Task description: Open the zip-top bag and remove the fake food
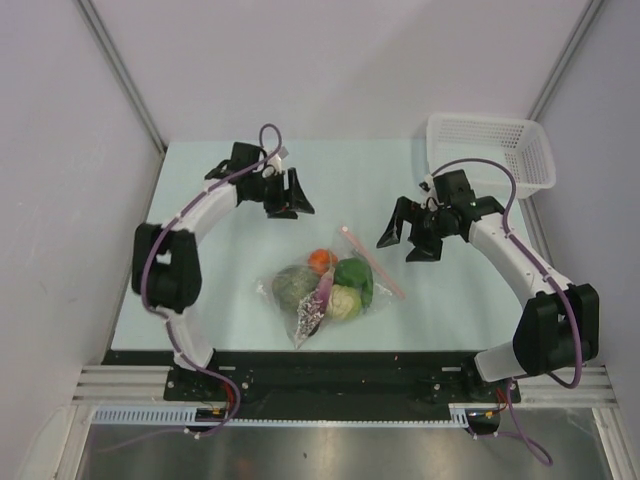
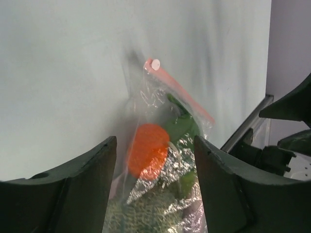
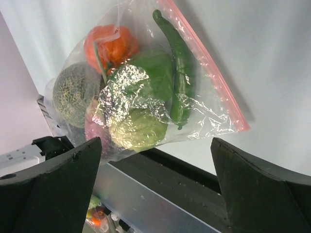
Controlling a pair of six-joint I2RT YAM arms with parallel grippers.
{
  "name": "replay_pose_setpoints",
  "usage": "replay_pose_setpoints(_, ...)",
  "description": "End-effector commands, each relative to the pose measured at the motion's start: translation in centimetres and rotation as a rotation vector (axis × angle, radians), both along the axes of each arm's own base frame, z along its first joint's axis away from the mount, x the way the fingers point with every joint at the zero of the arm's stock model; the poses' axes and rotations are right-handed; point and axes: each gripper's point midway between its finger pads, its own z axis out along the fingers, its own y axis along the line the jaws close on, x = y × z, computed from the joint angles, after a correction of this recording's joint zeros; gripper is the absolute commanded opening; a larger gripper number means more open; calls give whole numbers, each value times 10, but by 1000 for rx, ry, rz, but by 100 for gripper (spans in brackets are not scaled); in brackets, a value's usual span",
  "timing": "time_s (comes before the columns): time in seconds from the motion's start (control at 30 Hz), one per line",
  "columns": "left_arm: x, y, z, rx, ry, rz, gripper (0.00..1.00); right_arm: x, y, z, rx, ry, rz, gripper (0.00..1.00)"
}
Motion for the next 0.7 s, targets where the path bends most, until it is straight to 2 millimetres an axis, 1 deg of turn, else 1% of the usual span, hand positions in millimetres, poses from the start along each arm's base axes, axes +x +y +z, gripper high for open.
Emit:
replay_pose_setpoints(0.0, 21, -31, -23, -101, 61, -170, 67, -3, -3, 7, 0, -13, 34, 100)
replay_pose_setpoints(0.03, 31, -37, -15, -123, 55, -182, 66, -3, -6, 5, -6, -7, 32, 100)
replay_pose_setpoints(0.07, 33, -44, -21, -154, 82, -207, 66, -4, -8, 3, -11, -4, 34, 100)
replay_pose_setpoints(0.1, 35, -51, -38, -158, 123, -220, 65, -4, -9, 0, -14, 2, 31, 100)
replay_pose_setpoints(0.13, 40, -57, -37, -167, 114, -229, 66, -2, -12, -1, -15, 2, 25, 100)
replay_pose_setpoints(0.17, 39, -62, -41, -179, 126, -244, 66, 0, -14, 0, -16, -4, 23, 100)
replay_pose_setpoints(0.2, 37, -67, -55, -179, 156, -253, 66, 2, -16, 0, -17, -4, 21, 100)
replay_pose_setpoints(0.23, 35, -71, -59, -190, 169, -259, 66, 5, -19, 0, -15, -1, 12, 100)
replay_pose_setpoints(0.27, 28, -78, -61, -210, 184, -283, 66, 8, -21, -1, -16, 0, 7, 100)
replay_pose_setpoints(0.33, 19, -83, -74, -214, 218, -303, 66, 12, -23, 1, -15, -3, 6, 100)
replay_pose_setpoints(0.4, 5, -90, -82, -213, 245, -335, 66, 14, -24, 0, -14, 0, 4, 100)
replay_pose_setpoints(0.47, -2, -97, -86, -244, 257, -351, 65, 16, -24, 0, -12, 0, 9, 100)
replay_pose_setpoints(0.5, -5, -98, -89, -276, 275, -348, 63, 16, -23, -1, -8, 7, 11, 100)
replay_pose_setpoints(0.53, -7, -101, -88, -291, 275, -352, 57, 17, -23, -2, -6, 8, 12, 100)
replay_pose_setpoints(0.67, -9, -99, -95, -271, 279, -341, 45, 18, -22, -2, -2, 12, 21, 100)
